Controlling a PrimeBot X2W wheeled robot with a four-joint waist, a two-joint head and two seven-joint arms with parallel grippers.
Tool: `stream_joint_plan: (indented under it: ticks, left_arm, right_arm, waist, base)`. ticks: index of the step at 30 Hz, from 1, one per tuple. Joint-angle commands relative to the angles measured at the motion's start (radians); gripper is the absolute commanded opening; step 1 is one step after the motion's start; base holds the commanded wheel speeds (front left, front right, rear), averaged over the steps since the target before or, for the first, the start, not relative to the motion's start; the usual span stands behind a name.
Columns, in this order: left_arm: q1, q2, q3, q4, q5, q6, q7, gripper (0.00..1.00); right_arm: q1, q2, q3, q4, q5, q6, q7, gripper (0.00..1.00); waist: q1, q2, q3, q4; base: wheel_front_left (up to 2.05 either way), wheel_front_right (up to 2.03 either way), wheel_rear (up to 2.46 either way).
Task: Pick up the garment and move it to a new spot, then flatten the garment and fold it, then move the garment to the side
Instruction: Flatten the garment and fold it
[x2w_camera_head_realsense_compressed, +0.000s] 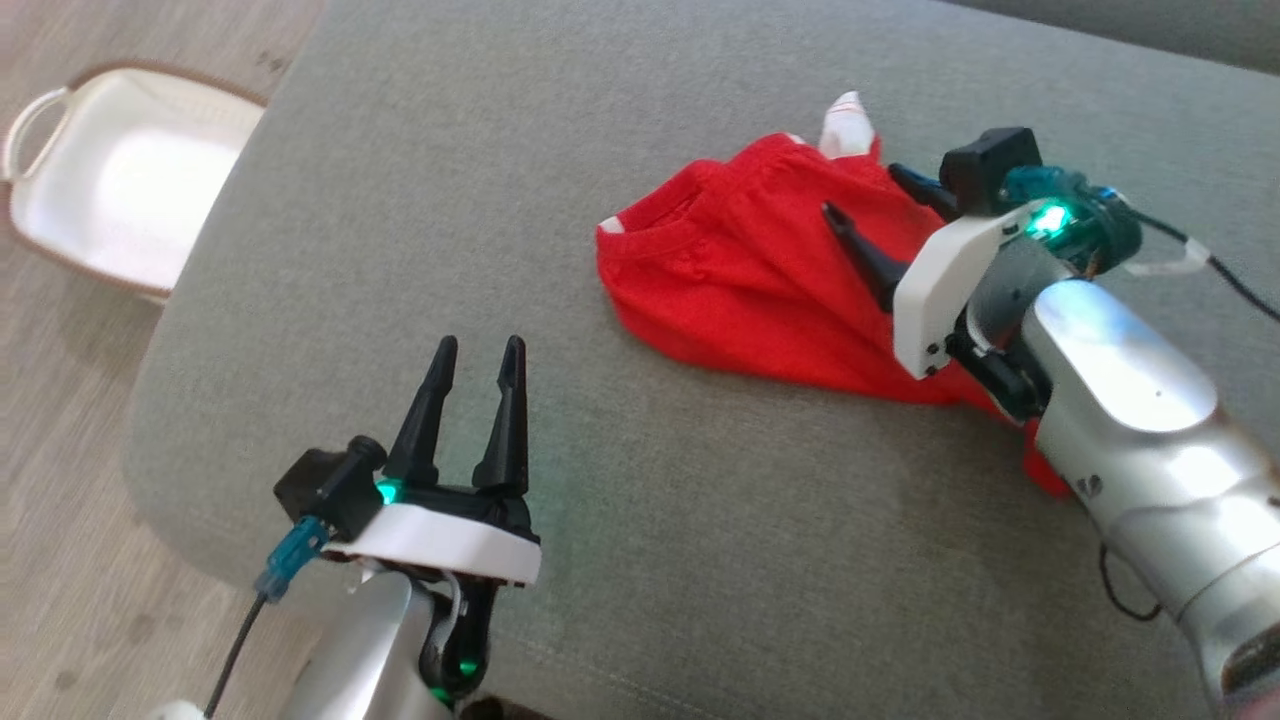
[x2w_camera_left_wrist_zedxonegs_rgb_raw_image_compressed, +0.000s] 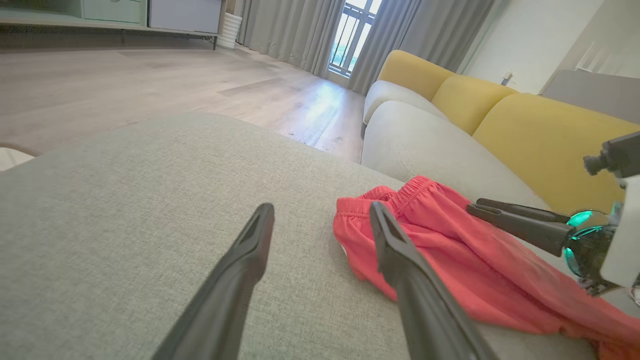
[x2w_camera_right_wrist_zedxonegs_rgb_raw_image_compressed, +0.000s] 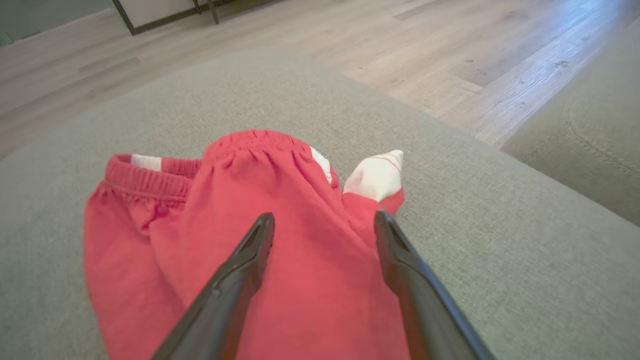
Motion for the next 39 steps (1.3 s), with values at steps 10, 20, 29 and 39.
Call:
stream_joint_plan:
  ticks: [10, 20, 29, 39]
  left_arm:
    - [-0.043, 0.004, -0.007, -0.028, -0.044, 0.000, -0.010, 1.00]
    - [-0.035, 0.004, 0.021, -0.032, -0.027, 0.007, -0.010, 1.00]
    - [-0.008, 0.004, 0.043, -0.046, -0.011, 0.007, -0.010, 1.00]
    - [0.012, 0.004, 0.045, -0.060, -0.005, 0.009, -0.010, 1.00]
  right_arm:
    - [-0.103, -0.018, 0.153, 0.056, 0.149, -0.001, 0.021, 0.00]
    - [-0.241, -0.080, 0.066, 0.156, 0.162, -0.001, -0.277, 0.00]
    - [-0.383, -0.214, -0.006, 0.130, 0.063, -0.001, -0.361, 0.00]
    - [-0.290, -0.140, -0.025, -0.042, -0.027, -0.001, -0.367, 0.00]
  waist:
    - [-0.0002, 0.0000, 0.038, 0.038]
    - [-0.0002, 0.0000, -0.004, -0.038]
    - [-0.0002, 0.0000, -0.048, -0.129]
    - [-0.0002, 0.0000, -0.074, -0.154]
  base:
    - [0.00, 0.00, 0.00]
    - [0.00, 0.00, 0.00]
    - [0.00, 0.00, 0.00]
    - [0.00, 0.00, 0.00]
